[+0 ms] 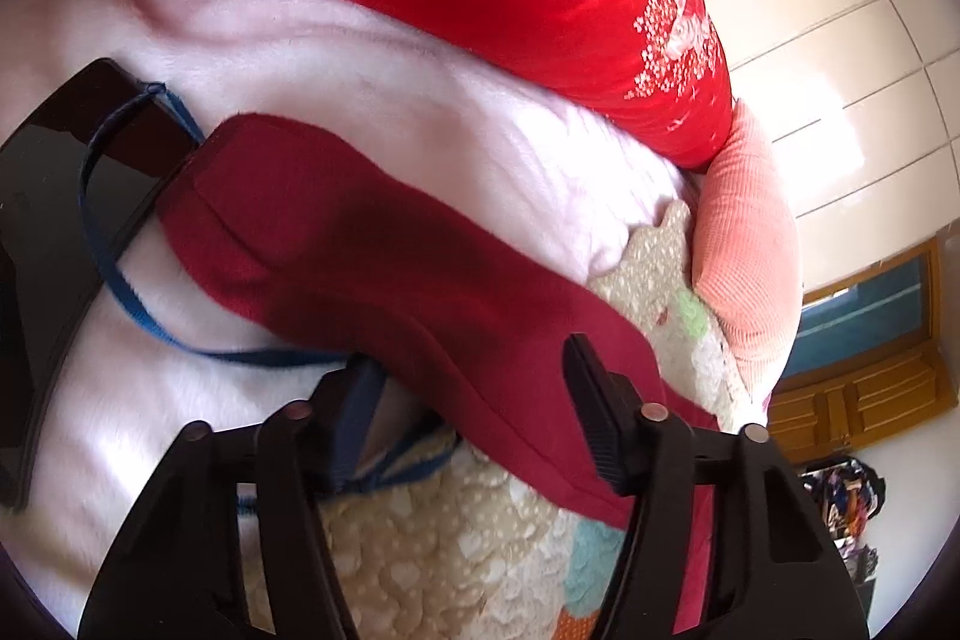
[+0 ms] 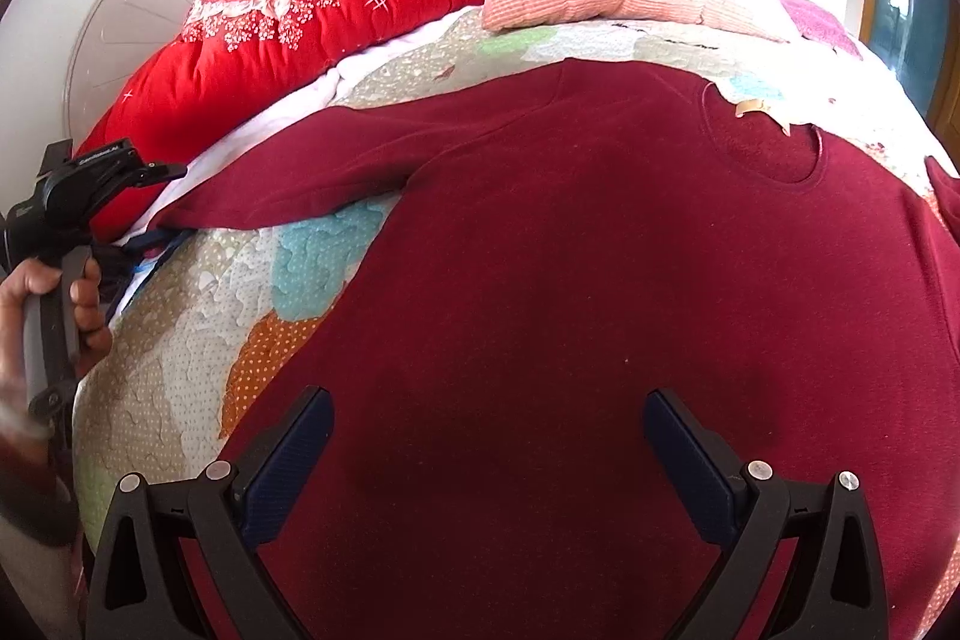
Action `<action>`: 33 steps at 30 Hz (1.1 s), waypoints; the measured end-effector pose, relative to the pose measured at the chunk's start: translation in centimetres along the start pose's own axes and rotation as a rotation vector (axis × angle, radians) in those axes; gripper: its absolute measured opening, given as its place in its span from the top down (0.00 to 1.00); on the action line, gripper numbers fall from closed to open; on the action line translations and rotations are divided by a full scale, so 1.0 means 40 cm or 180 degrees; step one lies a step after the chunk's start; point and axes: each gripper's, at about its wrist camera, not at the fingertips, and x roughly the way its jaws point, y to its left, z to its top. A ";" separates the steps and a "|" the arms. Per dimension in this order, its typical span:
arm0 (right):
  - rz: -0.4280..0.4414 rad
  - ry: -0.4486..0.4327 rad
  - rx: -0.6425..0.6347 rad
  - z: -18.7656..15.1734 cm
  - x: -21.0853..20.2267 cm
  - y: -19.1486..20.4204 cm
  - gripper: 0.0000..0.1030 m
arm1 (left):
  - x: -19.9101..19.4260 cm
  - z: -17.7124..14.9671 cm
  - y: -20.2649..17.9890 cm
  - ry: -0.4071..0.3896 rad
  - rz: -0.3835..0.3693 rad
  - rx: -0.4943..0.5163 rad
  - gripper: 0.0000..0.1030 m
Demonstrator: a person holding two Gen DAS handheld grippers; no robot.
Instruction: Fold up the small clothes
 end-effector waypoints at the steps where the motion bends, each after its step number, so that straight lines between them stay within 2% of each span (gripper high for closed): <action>1: 0.0004 0.0002 0.0004 0.000 0.003 -0.001 0.01 | -0.001 0.002 -0.003 -0.0027 -0.0001 0.0026 0.50; 5: 0.0035 0.0000 0.0045 0.000 0.004 -0.004 0.01 | -0.017 0.005 -0.035 -0.0137 0.0078 0.0346 0.84; 6: 0.0043 -0.0002 0.0049 0.000 0.003 -0.005 0.01 | -0.021 0.006 -0.038 -0.0150 0.0082 0.0385 0.87; 9: 0.0068 -0.0022 0.0074 0.001 -0.005 -0.010 0.01 | -0.036 0.007 -0.071 -0.0206 0.0032 0.0516 0.93; 11: 0.0069 -0.0048 0.0106 0.003 -0.014 -0.020 0.01 | -0.050 0.001 -0.106 -0.0276 -0.0017 0.0612 0.93; 14: 0.0036 -0.0106 0.0183 0.009 -0.034 -0.047 0.01 | -0.071 -0.028 -0.196 -0.0360 -0.0186 0.0872 0.93; 17: -0.0035 -0.0181 0.0290 0.016 -0.056 -0.084 0.01 | -0.079 -0.095 -0.323 -0.0342 -0.0433 0.1258 0.93; 20: -0.0127 -0.0235 0.0429 0.023 -0.079 -0.135 0.01 | -0.055 -0.202 -0.455 -0.0187 -0.0677 0.1673 0.93; 23: -0.0292 -0.0298 0.0597 0.022 -0.115 -0.202 0.01 | 0.017 -0.344 -0.564 0.0174 -0.0889 0.2020 0.93; 26: -0.0447 -0.0369 0.0872 0.006 -0.148 -0.286 0.01 | 0.114 -0.479 -0.619 0.0536 -0.0936 0.2258 0.93; 29: -0.0568 -0.0354 0.1135 -0.016 -0.167 -0.363 0.01 | 0.212 -0.585 -0.636 0.0951 -0.0880 0.2417 0.93; 33: -0.0561 -0.0360 0.1273 -0.025 -0.179 -0.406 0.01 | 0.243 -0.653 -0.635 0.1151 -0.0582 0.2746 0.93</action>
